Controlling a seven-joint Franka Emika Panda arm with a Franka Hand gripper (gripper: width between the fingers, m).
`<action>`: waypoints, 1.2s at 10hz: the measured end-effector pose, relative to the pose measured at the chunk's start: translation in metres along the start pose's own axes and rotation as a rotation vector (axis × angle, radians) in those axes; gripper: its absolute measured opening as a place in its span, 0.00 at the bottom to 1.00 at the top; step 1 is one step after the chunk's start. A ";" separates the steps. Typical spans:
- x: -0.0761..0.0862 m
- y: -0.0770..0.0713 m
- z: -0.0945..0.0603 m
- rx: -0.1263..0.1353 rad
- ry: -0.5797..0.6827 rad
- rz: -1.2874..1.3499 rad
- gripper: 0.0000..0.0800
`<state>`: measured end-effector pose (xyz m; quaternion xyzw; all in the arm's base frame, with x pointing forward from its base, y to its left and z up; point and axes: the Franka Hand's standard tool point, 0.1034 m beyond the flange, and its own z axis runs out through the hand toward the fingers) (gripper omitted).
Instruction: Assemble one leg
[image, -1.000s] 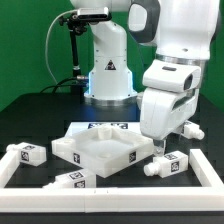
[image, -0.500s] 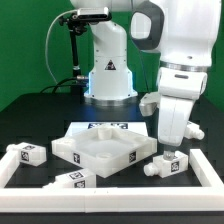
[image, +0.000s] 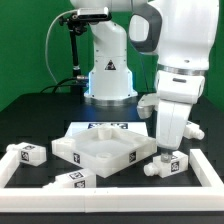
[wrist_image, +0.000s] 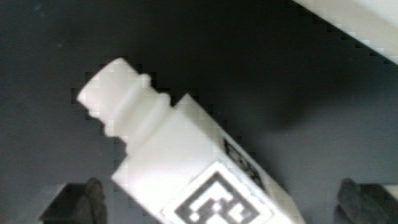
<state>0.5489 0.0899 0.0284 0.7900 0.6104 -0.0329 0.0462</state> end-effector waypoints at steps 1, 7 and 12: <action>0.000 -0.001 0.006 0.006 -0.001 -0.001 0.81; 0.000 -0.008 0.022 0.028 -0.006 -0.003 0.75; -0.010 -0.004 -0.003 0.008 0.007 0.066 0.36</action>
Offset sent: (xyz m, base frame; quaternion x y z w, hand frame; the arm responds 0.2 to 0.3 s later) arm 0.0011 0.0078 -0.0256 0.0174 0.0289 0.0018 0.9994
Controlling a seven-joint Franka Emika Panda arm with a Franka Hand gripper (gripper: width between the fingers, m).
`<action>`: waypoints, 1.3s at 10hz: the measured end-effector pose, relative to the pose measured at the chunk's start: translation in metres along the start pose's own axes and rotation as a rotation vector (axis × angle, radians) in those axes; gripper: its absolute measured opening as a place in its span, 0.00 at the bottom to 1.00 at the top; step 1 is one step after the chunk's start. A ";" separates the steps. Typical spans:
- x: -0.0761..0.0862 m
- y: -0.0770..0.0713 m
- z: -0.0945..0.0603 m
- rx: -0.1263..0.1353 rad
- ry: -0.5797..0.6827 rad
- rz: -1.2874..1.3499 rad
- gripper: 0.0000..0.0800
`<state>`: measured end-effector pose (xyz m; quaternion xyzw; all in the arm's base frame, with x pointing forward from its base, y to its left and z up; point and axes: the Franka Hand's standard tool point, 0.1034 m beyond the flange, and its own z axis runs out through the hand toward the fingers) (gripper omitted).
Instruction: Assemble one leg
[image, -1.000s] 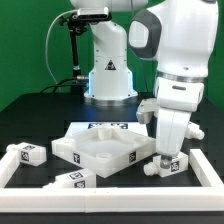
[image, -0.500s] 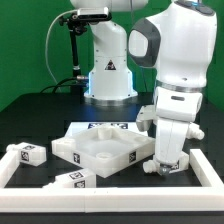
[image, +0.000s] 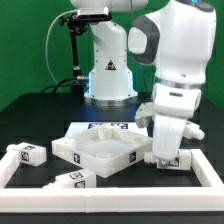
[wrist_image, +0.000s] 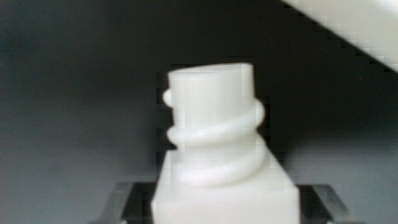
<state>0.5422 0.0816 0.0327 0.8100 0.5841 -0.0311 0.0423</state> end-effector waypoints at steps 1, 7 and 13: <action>-0.005 -0.007 -0.011 -0.006 0.004 0.085 0.36; -0.011 -0.007 -0.029 0.042 -0.029 0.319 0.36; -0.017 -0.072 -0.049 0.122 -0.030 0.772 0.36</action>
Offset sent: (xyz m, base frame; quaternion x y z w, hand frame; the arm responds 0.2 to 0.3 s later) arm 0.0026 0.0036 0.0315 0.1038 -0.1722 0.2430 0.9490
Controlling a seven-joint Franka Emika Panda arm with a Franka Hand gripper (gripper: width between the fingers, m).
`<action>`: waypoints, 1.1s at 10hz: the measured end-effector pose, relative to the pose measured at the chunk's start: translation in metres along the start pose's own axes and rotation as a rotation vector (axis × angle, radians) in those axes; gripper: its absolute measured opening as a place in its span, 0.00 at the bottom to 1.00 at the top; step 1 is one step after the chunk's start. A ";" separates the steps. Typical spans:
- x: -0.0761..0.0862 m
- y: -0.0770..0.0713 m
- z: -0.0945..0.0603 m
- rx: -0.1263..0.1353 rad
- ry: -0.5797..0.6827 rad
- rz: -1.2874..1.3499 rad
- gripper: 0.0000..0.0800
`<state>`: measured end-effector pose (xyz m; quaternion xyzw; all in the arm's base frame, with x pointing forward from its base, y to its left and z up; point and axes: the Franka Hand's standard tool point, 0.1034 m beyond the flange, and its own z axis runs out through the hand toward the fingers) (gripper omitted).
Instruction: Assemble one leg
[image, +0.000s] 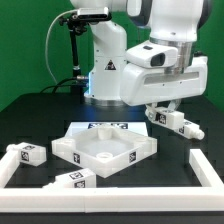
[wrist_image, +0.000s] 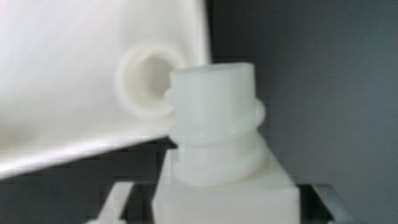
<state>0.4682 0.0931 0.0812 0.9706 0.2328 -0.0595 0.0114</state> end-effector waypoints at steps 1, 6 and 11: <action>0.005 0.008 -0.004 0.024 0.002 0.028 0.36; 0.003 0.006 0.000 0.026 -0.001 0.083 0.36; -0.034 -0.047 0.043 0.037 -0.067 0.337 0.36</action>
Offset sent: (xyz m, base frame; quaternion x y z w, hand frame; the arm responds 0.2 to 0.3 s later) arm 0.0000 0.0000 0.0000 0.0000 0.0000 0.0000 1.0000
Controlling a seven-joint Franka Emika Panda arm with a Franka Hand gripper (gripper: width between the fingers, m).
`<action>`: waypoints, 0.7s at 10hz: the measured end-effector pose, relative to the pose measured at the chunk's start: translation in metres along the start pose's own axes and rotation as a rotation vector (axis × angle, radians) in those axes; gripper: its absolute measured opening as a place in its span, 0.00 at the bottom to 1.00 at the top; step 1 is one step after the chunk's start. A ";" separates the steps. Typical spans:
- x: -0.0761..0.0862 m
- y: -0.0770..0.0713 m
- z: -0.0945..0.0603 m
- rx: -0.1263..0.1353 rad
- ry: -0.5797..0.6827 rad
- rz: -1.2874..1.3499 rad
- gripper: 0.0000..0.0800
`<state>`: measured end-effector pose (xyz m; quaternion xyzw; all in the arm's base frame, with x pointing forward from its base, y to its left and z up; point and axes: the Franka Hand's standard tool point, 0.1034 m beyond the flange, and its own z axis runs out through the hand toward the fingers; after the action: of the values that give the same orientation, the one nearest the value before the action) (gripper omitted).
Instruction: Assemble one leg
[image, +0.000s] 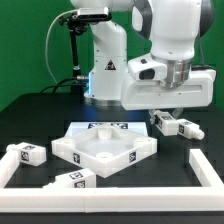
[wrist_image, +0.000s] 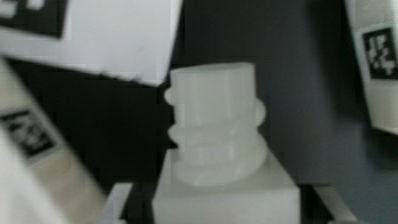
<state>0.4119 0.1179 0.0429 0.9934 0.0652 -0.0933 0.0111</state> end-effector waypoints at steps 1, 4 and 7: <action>0.000 -0.001 0.000 0.002 0.002 -0.012 0.36; -0.001 -0.001 0.002 0.002 0.004 -0.004 0.36; -0.023 0.000 0.030 0.008 0.003 0.006 0.36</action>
Offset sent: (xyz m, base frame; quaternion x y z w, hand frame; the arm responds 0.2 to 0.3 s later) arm 0.0000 0.0000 0.0000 0.0000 0.0000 0.0000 1.0000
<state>0.3843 0.1142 0.0177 0.9938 0.0618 -0.0918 0.0073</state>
